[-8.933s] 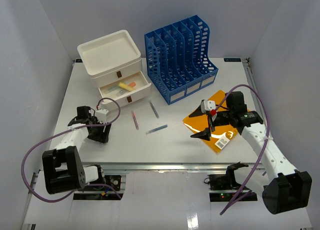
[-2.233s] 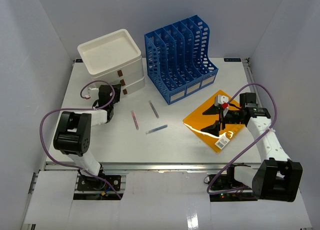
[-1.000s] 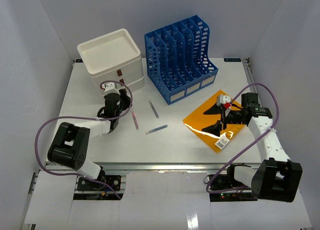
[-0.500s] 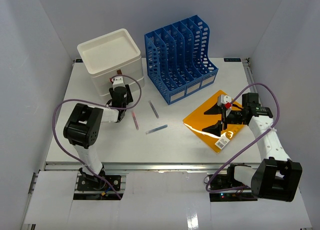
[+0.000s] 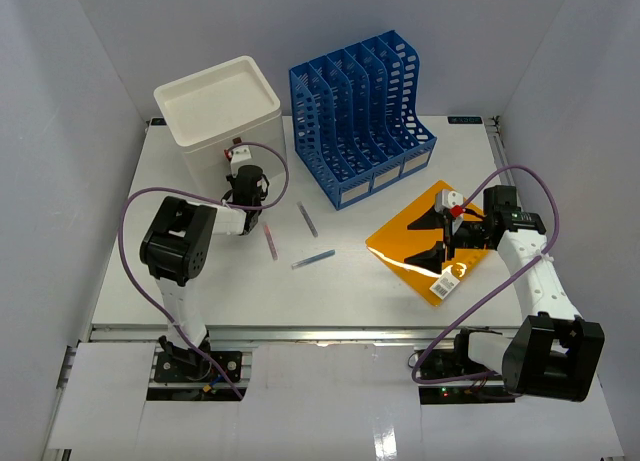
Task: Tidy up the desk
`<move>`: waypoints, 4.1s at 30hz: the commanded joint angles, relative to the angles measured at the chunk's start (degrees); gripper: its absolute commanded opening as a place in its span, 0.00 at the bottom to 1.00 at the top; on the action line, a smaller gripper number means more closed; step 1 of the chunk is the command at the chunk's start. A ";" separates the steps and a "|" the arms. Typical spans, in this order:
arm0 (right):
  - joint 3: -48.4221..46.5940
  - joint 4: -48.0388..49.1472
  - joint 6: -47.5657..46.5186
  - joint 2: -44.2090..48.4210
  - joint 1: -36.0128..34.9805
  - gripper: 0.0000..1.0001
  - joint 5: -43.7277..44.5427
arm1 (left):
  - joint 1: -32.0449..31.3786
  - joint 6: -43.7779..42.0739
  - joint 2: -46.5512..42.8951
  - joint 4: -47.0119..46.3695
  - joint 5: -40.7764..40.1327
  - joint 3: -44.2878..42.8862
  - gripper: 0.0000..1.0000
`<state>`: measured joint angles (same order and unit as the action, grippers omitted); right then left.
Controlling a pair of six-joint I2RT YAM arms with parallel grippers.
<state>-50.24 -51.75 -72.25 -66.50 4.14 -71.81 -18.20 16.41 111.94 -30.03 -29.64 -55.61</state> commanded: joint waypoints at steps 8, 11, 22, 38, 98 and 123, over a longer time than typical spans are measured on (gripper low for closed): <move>-2.23 -1.60 -1.05 -0.12 0.43 0.90 -2.10 | -0.17 7.50 -11.25 4.12 1.43 5.00 0.00; -2.27 -1.60 -1.10 0.00 0.48 0.90 -2.05 | -1.79 12.16 -16.49 7.69 4.43 9.05 0.00; -2.23 -1.92 -1.31 0.14 1.15 0.90 -2.37 | -5.97 22.57 -27.98 14.07 8.17 22.38 0.00; -2.58 -3.50 -2.75 0.14 1.75 0.90 -2.80 | -4.60 8.53 -9.00 14.09 -3.08 3.40 0.66; -3.55 -7.04 -6.05 -0.82 2.36 0.90 -3.77 | -2.56 5.66 -5.10 19.64 -10.01 -6.82 0.66; -4.08 -8.89 -7.77 -1.79 2.71 0.90 -4.30 | -0.43 5.38 -0.04 21.77 -6.88 -12.98 0.05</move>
<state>-52.07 -59.30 -78.65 -67.99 6.42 -73.95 -20.15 20.82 113.06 -9.06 -38.78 -68.59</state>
